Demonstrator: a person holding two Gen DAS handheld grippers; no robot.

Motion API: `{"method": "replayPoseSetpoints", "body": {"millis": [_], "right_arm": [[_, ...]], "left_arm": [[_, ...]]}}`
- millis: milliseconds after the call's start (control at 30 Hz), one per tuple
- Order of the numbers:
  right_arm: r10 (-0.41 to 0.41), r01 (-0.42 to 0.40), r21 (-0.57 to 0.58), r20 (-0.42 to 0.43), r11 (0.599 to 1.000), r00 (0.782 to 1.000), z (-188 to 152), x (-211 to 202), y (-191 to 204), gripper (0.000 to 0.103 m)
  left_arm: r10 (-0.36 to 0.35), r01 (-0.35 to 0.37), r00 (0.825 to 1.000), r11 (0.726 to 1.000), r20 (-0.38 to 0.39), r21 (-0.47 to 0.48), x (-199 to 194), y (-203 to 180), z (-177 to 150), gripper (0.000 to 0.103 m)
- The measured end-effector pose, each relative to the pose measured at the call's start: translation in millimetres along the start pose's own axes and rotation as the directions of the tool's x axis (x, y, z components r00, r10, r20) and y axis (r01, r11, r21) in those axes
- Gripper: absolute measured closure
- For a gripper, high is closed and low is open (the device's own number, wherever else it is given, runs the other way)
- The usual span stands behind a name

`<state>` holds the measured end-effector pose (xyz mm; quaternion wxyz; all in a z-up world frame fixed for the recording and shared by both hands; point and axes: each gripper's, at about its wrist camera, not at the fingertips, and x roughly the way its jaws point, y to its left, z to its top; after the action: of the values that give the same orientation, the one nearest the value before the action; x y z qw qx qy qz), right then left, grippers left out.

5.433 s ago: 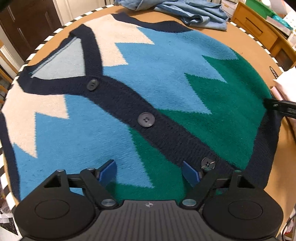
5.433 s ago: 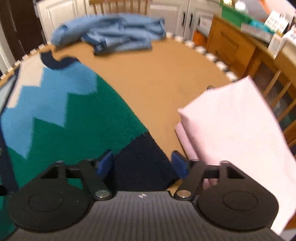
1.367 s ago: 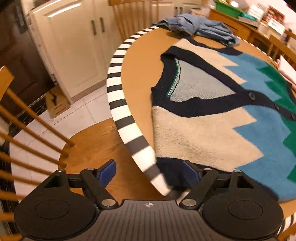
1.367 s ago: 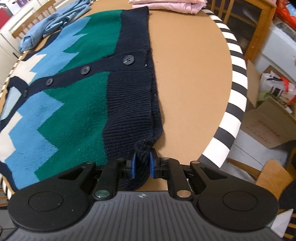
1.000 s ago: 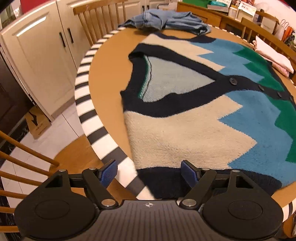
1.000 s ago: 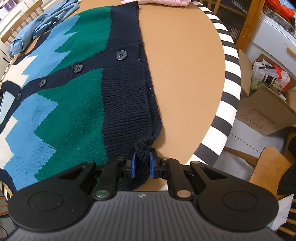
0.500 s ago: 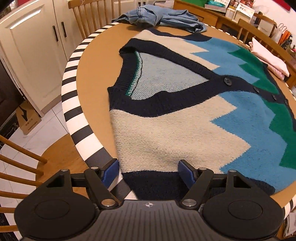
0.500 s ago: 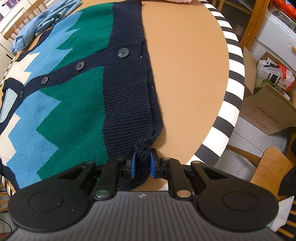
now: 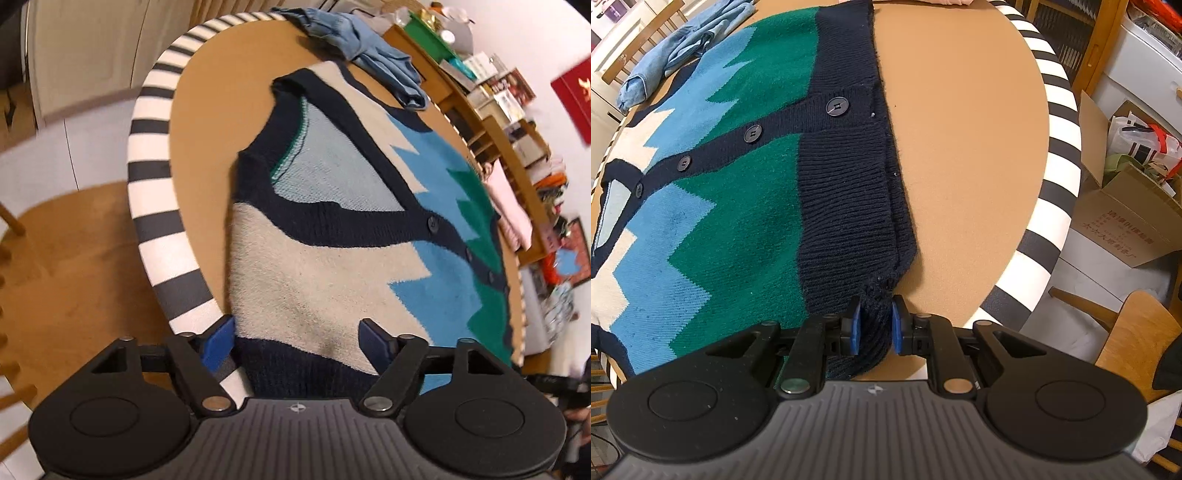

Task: Fold clothes
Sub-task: 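Close the left tool on the cream hem while the right tool holds the navy hem, then lift the hem with both tools and fold it over toward the collar, release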

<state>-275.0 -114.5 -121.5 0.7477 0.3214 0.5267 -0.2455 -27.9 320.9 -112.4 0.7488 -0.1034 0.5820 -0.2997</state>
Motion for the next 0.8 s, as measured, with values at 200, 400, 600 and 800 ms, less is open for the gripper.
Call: {"method": "replayPoseSetpoints", "body": {"millis": [200,400,600,800], "right_arm": [[0.006,-0.006,-0.012,-0.005,1.000,1.000,-0.1,0.1,3.4,0.079],[0.004,-0.004,-0.009,-0.005,1.000,1.000,0.0,0.1,4.5,0.077],[0.029,-0.029,0.023,0.014,0.999,0.999,-2.2,-0.5,-2.0,0.077],[0.093,-0.094,0.087,0.016,0.992,0.996,-6.8,-2.2,-11.6,0.066]], "left_arm": [[-0.092,0.088,0.995,0.989,-0.030,-0.115,-2.1,19.4,0.3,0.040],[-0.081,0.074,0.995,0.991,-0.058,-0.115,13.0,11.9,-9.5,0.093],[-0.046,0.042,0.998,0.994,-0.035,-0.105,12.1,7.2,-13.7,0.095],[-0.040,0.036,0.999,0.995,-0.035,-0.095,8.6,7.2,-12.6,0.095]]}}
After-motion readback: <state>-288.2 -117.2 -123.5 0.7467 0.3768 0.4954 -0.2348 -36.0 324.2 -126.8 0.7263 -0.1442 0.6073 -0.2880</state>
